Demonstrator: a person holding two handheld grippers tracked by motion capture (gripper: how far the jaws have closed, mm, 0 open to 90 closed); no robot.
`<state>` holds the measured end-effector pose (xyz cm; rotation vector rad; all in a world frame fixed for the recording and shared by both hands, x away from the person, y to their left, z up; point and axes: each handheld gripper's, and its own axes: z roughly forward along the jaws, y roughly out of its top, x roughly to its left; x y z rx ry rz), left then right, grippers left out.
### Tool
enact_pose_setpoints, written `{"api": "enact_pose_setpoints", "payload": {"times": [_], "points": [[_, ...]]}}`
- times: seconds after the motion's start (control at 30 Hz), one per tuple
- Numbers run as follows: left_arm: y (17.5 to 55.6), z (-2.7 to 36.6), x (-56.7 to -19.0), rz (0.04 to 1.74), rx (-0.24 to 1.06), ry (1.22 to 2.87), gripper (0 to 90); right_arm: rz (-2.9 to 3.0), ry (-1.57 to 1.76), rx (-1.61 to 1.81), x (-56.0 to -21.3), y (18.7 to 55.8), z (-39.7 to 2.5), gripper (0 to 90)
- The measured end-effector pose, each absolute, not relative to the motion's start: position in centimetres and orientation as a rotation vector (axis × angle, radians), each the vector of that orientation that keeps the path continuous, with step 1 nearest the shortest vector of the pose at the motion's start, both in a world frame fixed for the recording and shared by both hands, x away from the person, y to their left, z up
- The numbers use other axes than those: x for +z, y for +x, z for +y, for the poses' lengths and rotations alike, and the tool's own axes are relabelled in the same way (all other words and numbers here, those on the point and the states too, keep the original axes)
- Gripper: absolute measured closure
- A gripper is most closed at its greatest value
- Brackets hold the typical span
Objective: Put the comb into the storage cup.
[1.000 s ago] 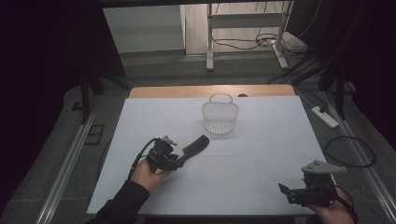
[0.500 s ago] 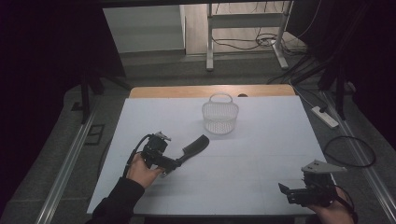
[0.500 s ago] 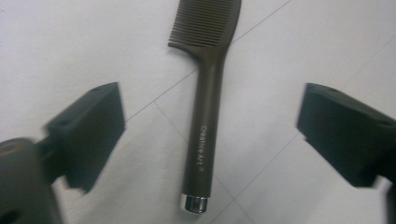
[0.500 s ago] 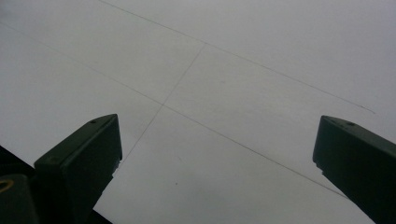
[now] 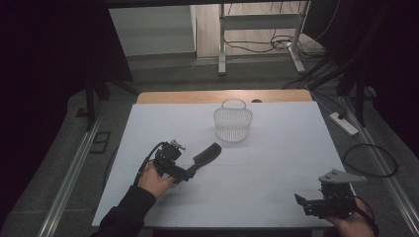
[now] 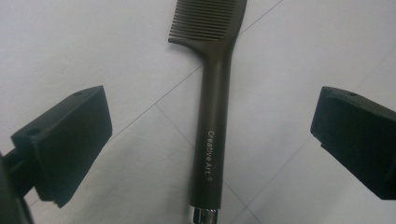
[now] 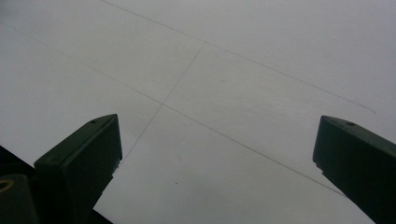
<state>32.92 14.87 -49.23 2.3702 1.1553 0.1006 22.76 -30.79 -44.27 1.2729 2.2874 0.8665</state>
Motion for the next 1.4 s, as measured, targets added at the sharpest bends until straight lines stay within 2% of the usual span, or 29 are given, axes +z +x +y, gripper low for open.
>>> {"api": "enact_pose_setpoints", "payload": {"times": [0.7,1.17,1.27,1.4], "points": [[33.2,13.2,-52.4,1.132,0.101,2.538,0.0,2.293,1.273,0.864,-44.3,22.8,-30.8,1.7],[33.0,12.7,-52.4,1.141,0.132,2.577,0.1,2.295,1.273,0.86,-44.3,22.8,-30.8,1.7],[32.9,12.6,-52.0,1.132,0.121,2.587,6.0,2.295,1.271,0.86,-44.3,22.8,-30.8,1.7],[32.6,12.9,-51.5,1.137,0.119,2.573,25.3,2.295,1.269,0.86,-44.3,22.8,-30.8,1.7]]}}
